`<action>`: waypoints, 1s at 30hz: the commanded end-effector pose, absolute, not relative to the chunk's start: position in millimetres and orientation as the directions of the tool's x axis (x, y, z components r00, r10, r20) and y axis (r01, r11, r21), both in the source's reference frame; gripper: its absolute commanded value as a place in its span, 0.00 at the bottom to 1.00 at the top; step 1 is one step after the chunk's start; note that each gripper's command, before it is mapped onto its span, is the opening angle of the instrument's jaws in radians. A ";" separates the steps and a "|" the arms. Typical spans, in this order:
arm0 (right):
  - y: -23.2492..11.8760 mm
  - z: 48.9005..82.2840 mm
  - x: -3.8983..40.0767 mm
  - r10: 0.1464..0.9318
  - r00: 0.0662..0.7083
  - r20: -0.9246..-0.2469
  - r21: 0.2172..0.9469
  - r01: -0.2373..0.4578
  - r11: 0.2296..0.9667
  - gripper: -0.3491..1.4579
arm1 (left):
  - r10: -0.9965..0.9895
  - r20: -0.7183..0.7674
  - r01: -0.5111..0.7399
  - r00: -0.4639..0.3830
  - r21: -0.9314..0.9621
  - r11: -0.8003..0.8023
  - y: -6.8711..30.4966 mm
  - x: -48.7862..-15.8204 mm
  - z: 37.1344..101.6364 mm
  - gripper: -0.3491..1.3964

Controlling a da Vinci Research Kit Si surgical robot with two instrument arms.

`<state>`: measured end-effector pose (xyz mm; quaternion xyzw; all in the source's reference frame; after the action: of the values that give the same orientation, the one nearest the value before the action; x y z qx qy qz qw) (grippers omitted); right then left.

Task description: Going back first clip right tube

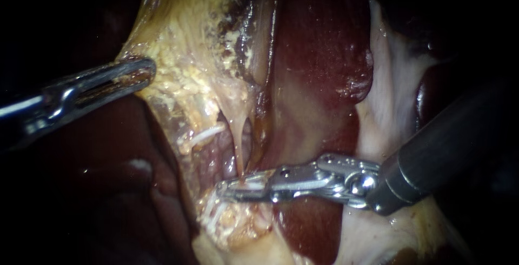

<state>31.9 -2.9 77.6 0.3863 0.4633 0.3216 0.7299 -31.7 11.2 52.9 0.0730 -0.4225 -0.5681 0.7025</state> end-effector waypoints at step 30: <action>-2.1 78.3 29.4 0.519 0.342 -0.783 0.557 0.015 0.830 0.52 | -0.860 0.511 0.739 -0.004 0.581 0.342 11.0 -32.0 52.5 0.00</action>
<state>28.9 -2.1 78.2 0.2392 0.5522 0.1558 0.7833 -32.0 11.1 52.5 0.0716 -0.4219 -0.5693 0.7020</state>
